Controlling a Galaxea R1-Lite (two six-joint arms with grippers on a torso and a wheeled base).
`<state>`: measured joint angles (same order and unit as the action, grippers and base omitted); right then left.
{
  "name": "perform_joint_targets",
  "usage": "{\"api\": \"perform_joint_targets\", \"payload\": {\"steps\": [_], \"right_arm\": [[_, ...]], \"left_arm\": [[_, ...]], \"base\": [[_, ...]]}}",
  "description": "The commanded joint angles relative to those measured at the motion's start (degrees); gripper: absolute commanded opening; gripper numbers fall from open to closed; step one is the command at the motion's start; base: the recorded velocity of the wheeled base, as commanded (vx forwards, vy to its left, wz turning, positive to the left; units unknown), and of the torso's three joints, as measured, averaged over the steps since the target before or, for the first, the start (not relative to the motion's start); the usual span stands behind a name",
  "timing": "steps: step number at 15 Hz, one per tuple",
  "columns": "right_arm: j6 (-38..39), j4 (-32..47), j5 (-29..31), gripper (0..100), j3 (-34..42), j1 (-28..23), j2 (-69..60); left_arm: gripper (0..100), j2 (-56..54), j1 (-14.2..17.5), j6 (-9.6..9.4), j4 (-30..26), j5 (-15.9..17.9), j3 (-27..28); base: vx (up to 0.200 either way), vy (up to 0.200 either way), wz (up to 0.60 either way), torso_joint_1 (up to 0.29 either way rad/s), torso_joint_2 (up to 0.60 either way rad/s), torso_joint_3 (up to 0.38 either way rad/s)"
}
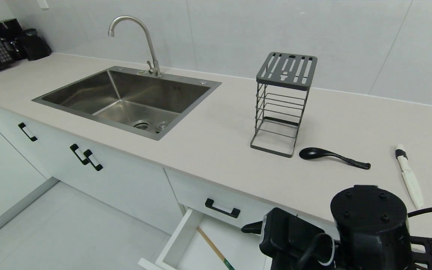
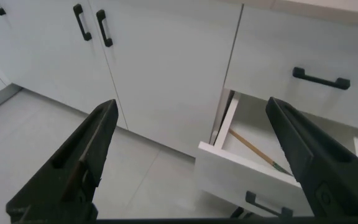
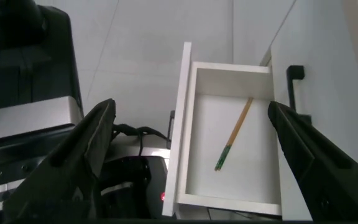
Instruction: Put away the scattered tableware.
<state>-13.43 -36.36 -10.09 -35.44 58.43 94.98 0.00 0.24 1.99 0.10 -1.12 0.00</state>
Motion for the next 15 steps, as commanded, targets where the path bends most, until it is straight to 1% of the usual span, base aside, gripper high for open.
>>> {"api": "perform_joint_targets", "payload": {"steps": [1, 3, 4, 6, 7, 8, 9, 11, 13, 14, 15], "right_arm": [[0.1, 4.6, 0.0, 100, -6.2, -2.2, 1.4], [0.1, 9.6, 0.0, 100, -9.2, -3.2, 1.8], [0.1, 10.9, -0.2, 100, -9.9, -3.8, 1.9], [0.1, 12.0, -0.4, 100, -10.2, -5.4, 2.6], [0.0, 12.4, -1.5, 100, -10.3, -6.0, 3.4], [0.0, 12.4, -4.0, 100, -10.5, -6.9, 4.7], [-0.3, 11.8, -5.6, 100, -10.6, -9.0, 6.0], [0.0, 11.9, -5.6, 100, -9.9, -10.9, 6.9], [1.7, 12.0, -5.3, 100, -7.5, -12.2, 6.6], [8.2, 11.8, -3.6, 100, -4.9, -12.4, 5.6], [9.7, 11.8, -2.2, 100, -4.0, -12.5, 5.0]], "left_arm": [[100, 0.0, 0.0, 0.03, 0.1, 0.0, 0.0], [100, 0.0, 0.0, 0.03, 0.1, 0.0, 0.0], [100, 0.0, 0.0, 0.03, 0.1, 0.0, 0.0], [100, 0.0, 0.0, 0.03, 0.1, 0.0, 0.0], [100, 0.0, 0.0, 0.03, 0.1, 0.0, 0.0], [100, 0.0, 0.0, 0.03, 0.1, 0.0, 0.0], [100, 0.0, 0.0, 0.03, 0.1, 0.0, 0.0], [100, 0.0, 0.0, 0.03, 0.1, 0.0, 0.0], [100, 0.0, 0.0, 0.03, 0.1, 0.0, 0.0], [100, 0.0, 0.0, 0.03, 0.1, 0.0, 0.0], [100, 0.0, 0.0, 0.03, 0.1, -0.1, 0.0]], "base": [[0.000, 0.000, 0.00, 0.295, -0.54, -0.251], [0.000, 0.000, 0.00, 0.276, -0.53, -0.247], [0.000, 0.000, 0.00, 0.276, -0.52, -0.251], [0.000, 0.000, 0.00, 0.290, -0.56, -0.266], [0.000, 0.000, 0.00, 0.300, -0.58, -0.286], [0.000, 0.000, 0.00, 0.295, -0.57, -0.281], [0.000, 0.000, 0.00, 0.300, -0.59, -0.276], [0.000, 0.000, 0.00, 0.190, -0.38, -0.183], [0.000, 0.000, 0.00, 0.063, -0.11, -0.058], [0.000, 0.000, 0.00, 0.000, 0.00, 0.000], [0.000, 0.000, 0.00, 0.000, 0.00, 0.000]]}}
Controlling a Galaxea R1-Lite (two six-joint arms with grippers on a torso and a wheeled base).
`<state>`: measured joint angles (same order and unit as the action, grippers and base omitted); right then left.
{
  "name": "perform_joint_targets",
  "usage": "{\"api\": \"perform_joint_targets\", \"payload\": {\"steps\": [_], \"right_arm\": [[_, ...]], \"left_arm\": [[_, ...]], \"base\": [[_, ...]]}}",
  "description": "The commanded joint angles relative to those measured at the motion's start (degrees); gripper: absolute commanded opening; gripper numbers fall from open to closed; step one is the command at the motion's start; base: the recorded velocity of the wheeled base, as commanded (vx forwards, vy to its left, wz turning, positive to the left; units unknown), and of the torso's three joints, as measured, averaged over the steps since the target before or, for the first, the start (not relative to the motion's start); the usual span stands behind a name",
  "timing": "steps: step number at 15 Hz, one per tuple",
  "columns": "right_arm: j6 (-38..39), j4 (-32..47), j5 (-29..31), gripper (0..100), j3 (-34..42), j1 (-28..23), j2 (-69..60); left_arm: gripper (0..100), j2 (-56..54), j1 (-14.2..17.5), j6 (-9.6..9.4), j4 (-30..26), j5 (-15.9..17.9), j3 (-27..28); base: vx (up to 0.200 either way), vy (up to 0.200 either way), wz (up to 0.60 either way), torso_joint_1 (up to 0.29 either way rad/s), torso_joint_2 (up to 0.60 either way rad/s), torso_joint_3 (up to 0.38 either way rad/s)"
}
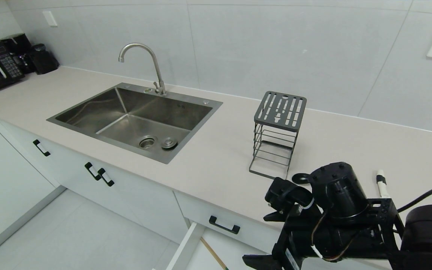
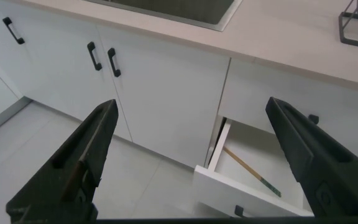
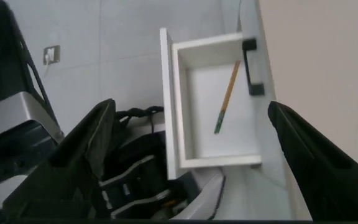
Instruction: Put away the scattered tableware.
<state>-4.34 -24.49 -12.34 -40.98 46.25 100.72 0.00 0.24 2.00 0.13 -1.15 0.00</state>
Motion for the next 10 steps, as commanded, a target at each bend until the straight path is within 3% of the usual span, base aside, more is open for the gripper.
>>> {"api": "perform_joint_targets", "payload": {"steps": [1, 5, 10], "right_arm": [[1.1, -0.2, 3.2, 100, 3.1, -1.6, -2.2], [1.2, -1.3, 10.2, 100, 4.9, -3.0, -3.8], [0.9, -2.8, 11.7, 100, 4.9, -6.4, -3.9]], "left_arm": [[100, 0.0, 0.0, 0.02, 0.0, 0.0, 0.0], [100, 0.0, 0.0, 0.02, 0.0, 0.0, 0.0], [100, 0.0, 0.0, 0.02, 0.0, 0.0, 0.0]], "base": [[0.000, 0.000, 0.00, 0.000, 0.00, 0.000], [0.000, 0.000, 0.00, 0.000, 0.00, 0.000], [0.000, 0.000, 0.00, 0.000, 0.00, 0.000]]}}
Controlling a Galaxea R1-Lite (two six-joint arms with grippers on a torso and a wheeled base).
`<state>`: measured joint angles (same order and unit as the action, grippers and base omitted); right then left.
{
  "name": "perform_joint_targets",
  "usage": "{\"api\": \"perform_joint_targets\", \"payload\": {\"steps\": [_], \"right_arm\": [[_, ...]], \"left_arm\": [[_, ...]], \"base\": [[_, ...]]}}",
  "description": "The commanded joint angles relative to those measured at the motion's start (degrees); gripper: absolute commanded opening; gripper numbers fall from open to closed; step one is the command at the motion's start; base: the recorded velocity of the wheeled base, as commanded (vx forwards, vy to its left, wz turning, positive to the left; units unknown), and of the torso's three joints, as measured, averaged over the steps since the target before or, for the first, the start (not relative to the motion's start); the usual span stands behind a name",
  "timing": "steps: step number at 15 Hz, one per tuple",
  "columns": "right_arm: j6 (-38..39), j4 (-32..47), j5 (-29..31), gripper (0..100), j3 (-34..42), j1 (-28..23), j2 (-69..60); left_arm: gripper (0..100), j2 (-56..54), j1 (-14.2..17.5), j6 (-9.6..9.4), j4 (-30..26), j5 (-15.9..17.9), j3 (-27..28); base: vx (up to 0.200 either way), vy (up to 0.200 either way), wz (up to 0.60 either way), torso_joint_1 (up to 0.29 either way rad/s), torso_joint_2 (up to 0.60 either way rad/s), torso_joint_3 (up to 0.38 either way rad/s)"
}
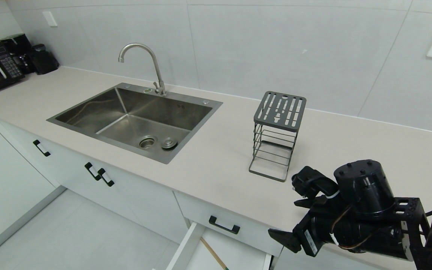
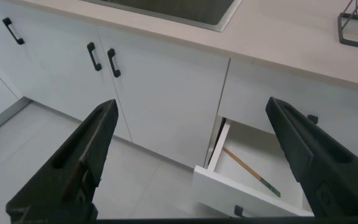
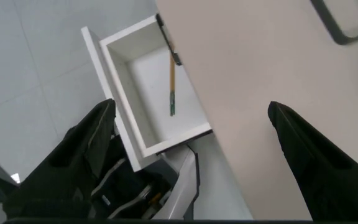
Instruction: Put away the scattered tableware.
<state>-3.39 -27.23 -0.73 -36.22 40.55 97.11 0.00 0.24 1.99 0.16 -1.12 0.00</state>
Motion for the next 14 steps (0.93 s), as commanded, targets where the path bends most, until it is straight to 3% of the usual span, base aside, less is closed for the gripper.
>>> {"api": "perform_joint_targets", "payload": {"steps": [1, 5, 9, 14], "right_arm": [[-0.4, 0.0, 0.1, 100, 0.1, -1.8, -0.3], [-11.7, -0.1, -2.3, 100, 0.0, -14.0, -0.3], [-17.9, -1.2, -3.5, 100, -0.6, -24.4, 0.4], [-17.5, -2.6, -4.5, 100, -6.9, -26.7, 8.4]], "left_arm": [[100, 0.0, 0.0, 0.03, 0.0, -0.1, 0.0], [100, 0.0, 0.0, 0.03, 0.0, -0.1, 0.0], [100, 0.0, 0.0, 0.03, 0.0, 0.0, 0.0], [100, 0.0, 0.0, 0.03, 0.0, 0.0, 0.0]], "base": [[0.000, 0.000, 0.00, 0.000, 0.00, 0.000], [0.000, 0.000, 0.00, 0.000, 0.00, 0.000], [0.000, 0.000, 0.00, 0.000, 0.00, 0.000], [0.000, 0.000, 0.00, 0.000, 0.00, 0.000]]}}
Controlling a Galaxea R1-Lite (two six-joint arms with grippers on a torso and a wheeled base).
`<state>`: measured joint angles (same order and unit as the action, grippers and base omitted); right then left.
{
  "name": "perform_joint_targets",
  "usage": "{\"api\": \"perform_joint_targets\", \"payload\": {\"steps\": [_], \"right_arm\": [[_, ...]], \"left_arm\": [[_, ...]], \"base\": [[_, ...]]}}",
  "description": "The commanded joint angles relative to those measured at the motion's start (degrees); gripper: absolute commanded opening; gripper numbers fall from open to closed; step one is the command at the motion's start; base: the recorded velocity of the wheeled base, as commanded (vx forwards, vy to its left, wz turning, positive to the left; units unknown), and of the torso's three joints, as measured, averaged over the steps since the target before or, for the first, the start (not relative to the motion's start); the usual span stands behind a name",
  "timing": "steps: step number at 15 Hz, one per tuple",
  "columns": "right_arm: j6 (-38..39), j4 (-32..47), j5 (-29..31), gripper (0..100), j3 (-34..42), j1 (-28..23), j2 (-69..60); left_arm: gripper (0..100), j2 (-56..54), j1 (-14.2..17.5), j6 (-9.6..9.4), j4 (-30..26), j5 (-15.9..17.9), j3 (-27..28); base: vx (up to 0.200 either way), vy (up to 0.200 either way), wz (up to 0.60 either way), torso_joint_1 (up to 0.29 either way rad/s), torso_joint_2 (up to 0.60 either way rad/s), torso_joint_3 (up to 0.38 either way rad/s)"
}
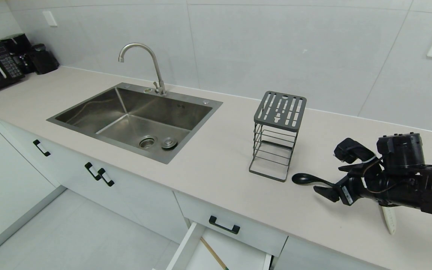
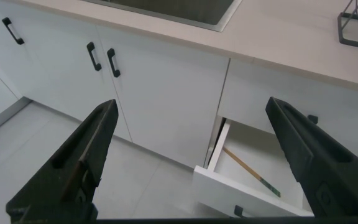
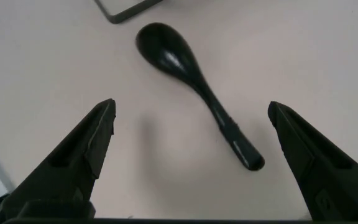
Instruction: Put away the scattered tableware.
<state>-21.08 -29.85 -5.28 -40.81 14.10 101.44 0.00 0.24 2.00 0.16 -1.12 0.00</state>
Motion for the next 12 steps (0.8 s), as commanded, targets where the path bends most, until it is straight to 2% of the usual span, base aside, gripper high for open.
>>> {"api": "perform_joint_targets", "payload": {"steps": [1, 4, 12], "right_arm": [[0.9, 0.0, 0.1, 100, -4.2, -0.3, 6.2], [4.1, -0.9, 0.2, 100, -5.7, -0.2, 10.0], [4.2, -2.1, 0.1, 100, -7.4, -0.1, 14.0]], "left_arm": [[100, 0.0, 0.0, 0.02, 0.0, 0.0, 0.0], [100, 0.0, 0.0, 0.02, 0.0, 0.0, 0.0], [100, 0.0, 0.0, 0.02, 0.0, 0.0, 0.0]], "base": [[0.000, 0.000, 0.00, 0.000, 0.00, 0.000], [0.000, 0.000, 0.00, 0.000, 0.00, 0.000], [0.000, 0.000, 0.00, 0.000, 0.00, 0.000]]}}
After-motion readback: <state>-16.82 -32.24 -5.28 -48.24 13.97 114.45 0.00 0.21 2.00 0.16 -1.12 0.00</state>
